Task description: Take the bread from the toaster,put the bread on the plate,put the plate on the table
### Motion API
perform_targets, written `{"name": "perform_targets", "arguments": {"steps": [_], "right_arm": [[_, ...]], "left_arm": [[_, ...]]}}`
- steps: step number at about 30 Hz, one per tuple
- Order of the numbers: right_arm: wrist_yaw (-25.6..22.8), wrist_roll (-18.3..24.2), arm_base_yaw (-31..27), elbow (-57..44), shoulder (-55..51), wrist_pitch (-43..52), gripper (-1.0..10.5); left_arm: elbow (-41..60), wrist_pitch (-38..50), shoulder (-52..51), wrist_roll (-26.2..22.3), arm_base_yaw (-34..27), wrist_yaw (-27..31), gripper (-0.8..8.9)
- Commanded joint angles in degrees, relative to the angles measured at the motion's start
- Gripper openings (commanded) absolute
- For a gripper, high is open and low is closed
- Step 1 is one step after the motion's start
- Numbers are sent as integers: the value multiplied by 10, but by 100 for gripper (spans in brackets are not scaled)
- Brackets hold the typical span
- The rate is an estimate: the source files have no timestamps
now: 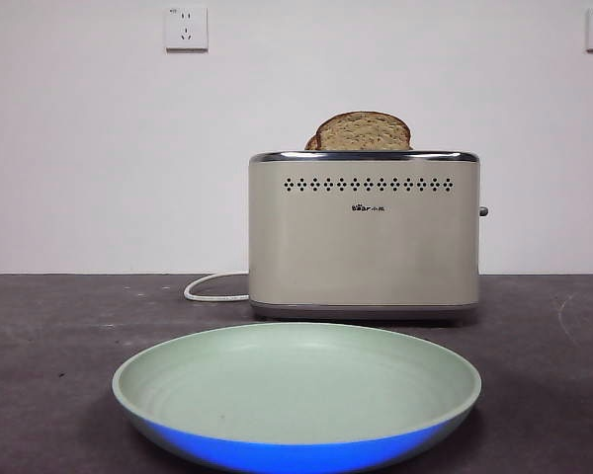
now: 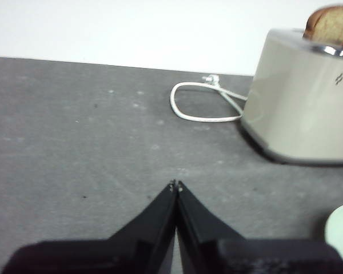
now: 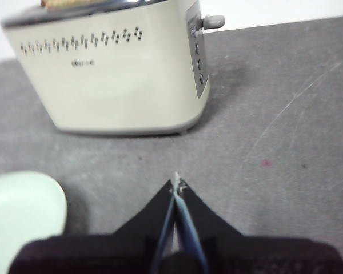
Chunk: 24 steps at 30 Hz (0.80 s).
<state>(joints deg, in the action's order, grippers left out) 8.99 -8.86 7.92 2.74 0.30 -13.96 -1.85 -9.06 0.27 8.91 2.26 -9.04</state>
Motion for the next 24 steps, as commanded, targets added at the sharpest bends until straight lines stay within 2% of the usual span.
{"name": "perform_targets", "arguments": {"steps": [1,7,14,16,21,24], "right_arm": [[3,-72,1,1,0,27,-10],[20,-90,1,64,19,32,-12],[90,-90,1,205,113,-16,-12],[123,-74,1,258,150,-55,-12],[181,7,1,410,249,-208,-12],[209,49,1,487,297,-298,-12]], "left_arm": [[-26,-9,-2,38,-1,-7,-7],[-115,-51,8,40,-1,-36,-7],[-251,-132,64,44,-1,-80,-7],[-289,-159,85,42,-1,-100,-7],[-388,-238,142,26,-1,-182,-7],[-442,-298,174,-3,-1,-218,-7]]}}
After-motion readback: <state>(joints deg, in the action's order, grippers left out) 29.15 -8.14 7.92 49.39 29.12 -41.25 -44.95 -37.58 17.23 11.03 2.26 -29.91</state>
